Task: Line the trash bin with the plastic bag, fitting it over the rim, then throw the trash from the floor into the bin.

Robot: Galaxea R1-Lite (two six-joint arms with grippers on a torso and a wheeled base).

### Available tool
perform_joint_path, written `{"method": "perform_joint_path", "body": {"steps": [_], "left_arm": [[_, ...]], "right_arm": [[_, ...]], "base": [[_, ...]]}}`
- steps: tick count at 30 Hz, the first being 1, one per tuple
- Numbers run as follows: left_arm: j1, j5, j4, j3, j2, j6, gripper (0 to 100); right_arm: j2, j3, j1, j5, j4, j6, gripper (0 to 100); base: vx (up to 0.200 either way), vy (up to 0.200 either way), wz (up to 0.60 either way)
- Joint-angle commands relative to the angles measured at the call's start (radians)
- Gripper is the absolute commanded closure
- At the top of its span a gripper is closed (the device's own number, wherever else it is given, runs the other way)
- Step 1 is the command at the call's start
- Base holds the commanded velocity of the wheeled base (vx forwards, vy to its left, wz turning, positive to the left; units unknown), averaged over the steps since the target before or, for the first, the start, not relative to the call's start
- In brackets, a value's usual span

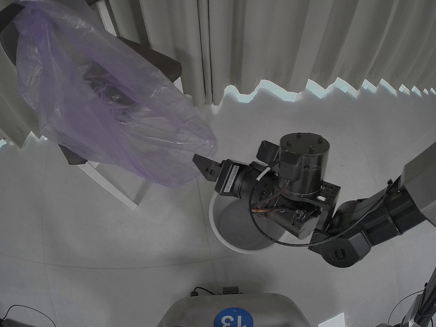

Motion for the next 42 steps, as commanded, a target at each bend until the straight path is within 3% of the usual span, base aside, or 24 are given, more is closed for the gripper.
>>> {"method": "perform_joint_path", "body": {"steps": [1,33,34,42], "left_arm": [[0.000,-0.006,-0.001,0.012,-0.011,-0.007,100],[0.000,-0.040,-0.002,0.005,-0.011,-0.007,100],[0.002,-0.040,-0.002,0.005,-0.011,-0.007,100],[0.002,-0.041,-0.002,0.005,-0.011,-0.007,100]], "right_arm": [[0.054,-0.053,0.003,0.011,0.001,0.008,0],[0.100,-0.092,0.040,0.035,-0.039,0.046,0],[0.107,-0.090,0.041,0.035,-0.045,0.045,100],[0.110,-0.078,0.043,0.035,-0.053,0.041,100]], "base": [[0.000,0.000,0.00],[0.000,0.000,0.00],[0.000,0.000,0.00],[0.000,0.000,0.00]]}}
